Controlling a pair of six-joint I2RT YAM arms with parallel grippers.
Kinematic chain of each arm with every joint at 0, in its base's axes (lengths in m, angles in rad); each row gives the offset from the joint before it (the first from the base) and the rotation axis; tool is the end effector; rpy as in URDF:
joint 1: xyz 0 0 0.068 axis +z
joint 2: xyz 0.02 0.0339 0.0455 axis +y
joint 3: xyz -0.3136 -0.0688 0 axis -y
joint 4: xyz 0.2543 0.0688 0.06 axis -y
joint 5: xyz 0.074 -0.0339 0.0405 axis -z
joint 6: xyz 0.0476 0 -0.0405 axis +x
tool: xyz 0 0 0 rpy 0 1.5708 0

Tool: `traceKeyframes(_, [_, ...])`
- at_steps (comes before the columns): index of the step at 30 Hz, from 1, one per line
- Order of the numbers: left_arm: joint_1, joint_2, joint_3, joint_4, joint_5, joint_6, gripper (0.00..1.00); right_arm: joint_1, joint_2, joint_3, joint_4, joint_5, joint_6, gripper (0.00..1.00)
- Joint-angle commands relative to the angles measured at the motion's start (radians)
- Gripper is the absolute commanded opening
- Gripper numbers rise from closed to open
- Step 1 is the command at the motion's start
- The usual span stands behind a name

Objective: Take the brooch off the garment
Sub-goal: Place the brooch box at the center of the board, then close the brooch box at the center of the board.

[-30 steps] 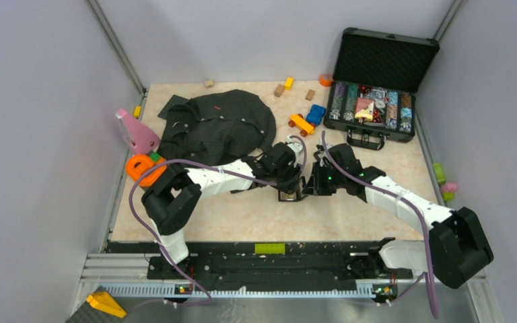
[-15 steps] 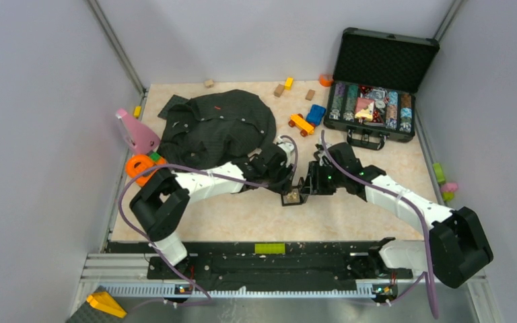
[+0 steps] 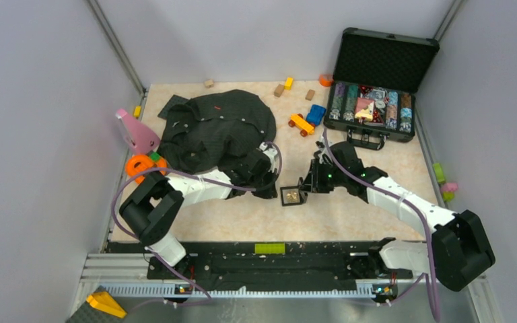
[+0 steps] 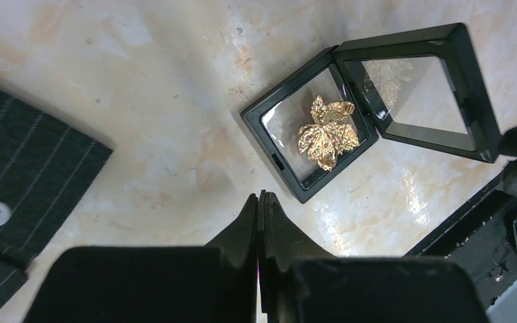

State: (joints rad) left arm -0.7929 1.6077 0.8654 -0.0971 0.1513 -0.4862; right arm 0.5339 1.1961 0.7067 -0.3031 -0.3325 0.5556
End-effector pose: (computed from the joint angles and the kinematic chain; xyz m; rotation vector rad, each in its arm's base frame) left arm 0.2338 -0.2475 0.2091 0.4614 2.5022 -0.7359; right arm 0.1999 0.1362 0.2540 -0.1447 2.4982 0.8887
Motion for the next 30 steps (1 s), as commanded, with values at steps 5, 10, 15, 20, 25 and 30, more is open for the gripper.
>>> traceKeyframes(5, [0.001,0.079,-0.013,0.089,0.074,-0.032,0.0,-0.006,-0.002,-0.005,0.075,-0.042,0.035,0.16])
traceKeyframes(10, [0.001,0.077,-0.021,0.118,0.084,-0.036,0.0,-0.007,-0.086,0.061,-0.043,0.106,-0.011,0.2])
traceKeyframes(15, [0.0,0.071,-0.03,0.119,0.088,-0.034,0.0,-0.008,-0.128,0.099,-0.193,0.353,-0.083,0.16])
traceKeyframes(20, [0.001,0.077,-0.033,0.118,0.087,-0.037,0.0,0.0,-0.095,0.07,-0.201,0.418,-0.109,0.0])
traceKeyframes(25, [0.001,0.092,-0.023,0.074,0.066,-0.041,0.0,0.069,-0.027,0.079,-0.168,0.476,-0.084,0.0])
traceKeyframes(30, [0.001,0.108,-0.023,0.089,0.083,-0.05,0.0,0.154,0.076,0.132,-0.123,0.469,-0.051,0.0])
